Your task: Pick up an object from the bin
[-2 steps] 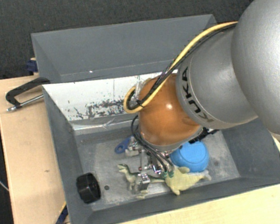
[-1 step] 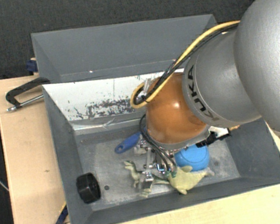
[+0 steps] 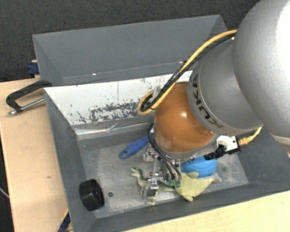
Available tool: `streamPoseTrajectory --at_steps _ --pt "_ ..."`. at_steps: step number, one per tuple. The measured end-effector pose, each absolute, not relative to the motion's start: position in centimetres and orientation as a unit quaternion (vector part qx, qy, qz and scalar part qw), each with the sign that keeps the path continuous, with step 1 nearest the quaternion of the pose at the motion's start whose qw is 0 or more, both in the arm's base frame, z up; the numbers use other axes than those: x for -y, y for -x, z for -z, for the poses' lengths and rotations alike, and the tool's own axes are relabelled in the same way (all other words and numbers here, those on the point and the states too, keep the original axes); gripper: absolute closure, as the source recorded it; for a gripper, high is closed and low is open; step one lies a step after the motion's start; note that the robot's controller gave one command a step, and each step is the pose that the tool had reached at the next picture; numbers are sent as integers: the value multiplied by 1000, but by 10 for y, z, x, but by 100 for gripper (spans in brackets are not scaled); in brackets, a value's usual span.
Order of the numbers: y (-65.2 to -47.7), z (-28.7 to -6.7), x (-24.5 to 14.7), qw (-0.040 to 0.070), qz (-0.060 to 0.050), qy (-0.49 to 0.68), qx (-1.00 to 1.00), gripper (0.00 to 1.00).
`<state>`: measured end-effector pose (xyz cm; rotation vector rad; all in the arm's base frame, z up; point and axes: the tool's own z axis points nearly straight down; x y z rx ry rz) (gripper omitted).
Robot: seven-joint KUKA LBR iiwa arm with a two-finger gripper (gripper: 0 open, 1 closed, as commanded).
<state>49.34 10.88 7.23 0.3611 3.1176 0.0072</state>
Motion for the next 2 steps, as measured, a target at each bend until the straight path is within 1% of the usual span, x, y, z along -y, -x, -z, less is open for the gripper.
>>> streamPoseTrajectory --at_steps 1,2 --pt "-495 -73 -81 3 -2 -70 -998 0" --pt "-492 -75 -81 -4 -2 -70 -998 100"
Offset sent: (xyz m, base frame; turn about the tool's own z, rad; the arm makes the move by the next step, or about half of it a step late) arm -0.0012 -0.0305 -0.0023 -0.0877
